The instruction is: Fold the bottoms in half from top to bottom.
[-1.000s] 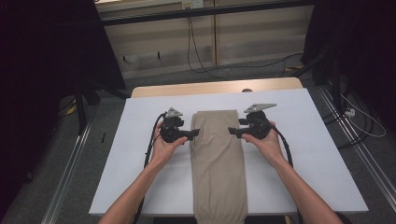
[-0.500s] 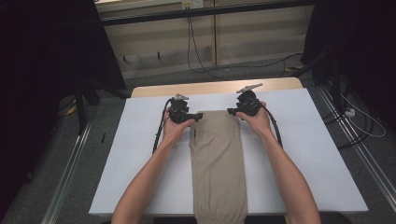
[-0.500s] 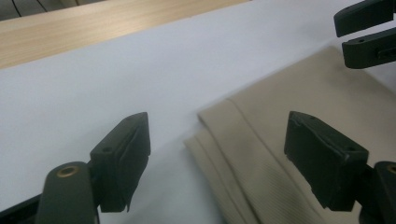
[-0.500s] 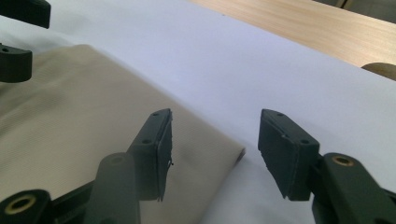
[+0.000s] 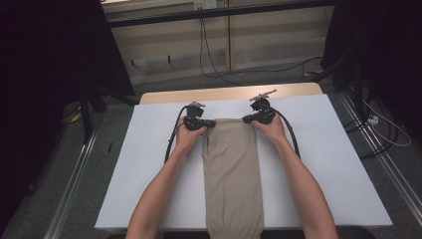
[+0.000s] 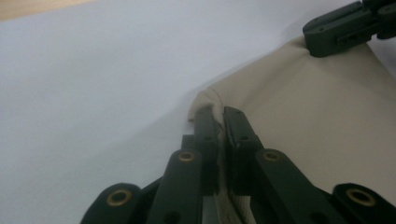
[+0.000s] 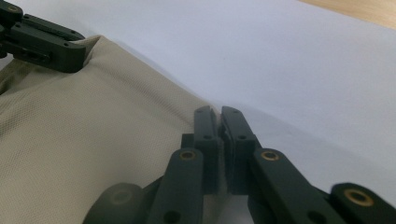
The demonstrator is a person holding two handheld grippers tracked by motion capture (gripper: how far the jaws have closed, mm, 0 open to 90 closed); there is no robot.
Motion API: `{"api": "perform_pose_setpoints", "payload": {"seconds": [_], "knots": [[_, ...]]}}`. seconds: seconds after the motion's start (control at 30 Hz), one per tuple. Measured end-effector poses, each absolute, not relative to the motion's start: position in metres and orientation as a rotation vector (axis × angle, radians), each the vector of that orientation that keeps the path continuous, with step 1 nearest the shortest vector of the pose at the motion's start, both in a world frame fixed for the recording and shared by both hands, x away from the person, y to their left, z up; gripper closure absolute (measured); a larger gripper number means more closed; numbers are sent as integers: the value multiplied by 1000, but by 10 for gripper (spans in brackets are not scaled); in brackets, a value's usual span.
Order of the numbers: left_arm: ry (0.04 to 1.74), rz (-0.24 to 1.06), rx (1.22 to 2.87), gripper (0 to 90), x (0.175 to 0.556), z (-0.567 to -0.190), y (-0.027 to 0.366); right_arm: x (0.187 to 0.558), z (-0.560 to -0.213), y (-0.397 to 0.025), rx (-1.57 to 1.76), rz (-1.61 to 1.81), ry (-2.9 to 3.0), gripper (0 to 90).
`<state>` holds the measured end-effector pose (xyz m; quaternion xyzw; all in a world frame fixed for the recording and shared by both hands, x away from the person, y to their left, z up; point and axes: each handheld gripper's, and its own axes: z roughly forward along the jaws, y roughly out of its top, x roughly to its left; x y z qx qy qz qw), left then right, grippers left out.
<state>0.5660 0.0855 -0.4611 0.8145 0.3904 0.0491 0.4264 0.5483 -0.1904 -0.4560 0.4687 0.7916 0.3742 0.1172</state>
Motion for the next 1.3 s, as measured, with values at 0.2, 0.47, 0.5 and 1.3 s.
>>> {"api": "perform_pose_setpoints", "payload": {"seconds": [0.2,0.47,0.5,1.3], "knots": [[1021,174,1958,867,566,-456,82,546,-446,-192,1436,1180,2192,880],[979,308,1815,868,576,-407,85,552,-398,-195,1417,1288,2000,882],[959,331,1801,868,577,-398,85,553,-389,-196,1404,1304,1979,882],[567,234,1868,862,394,-376,127,375,-368,-205,1079,1473,2145,881]]}}
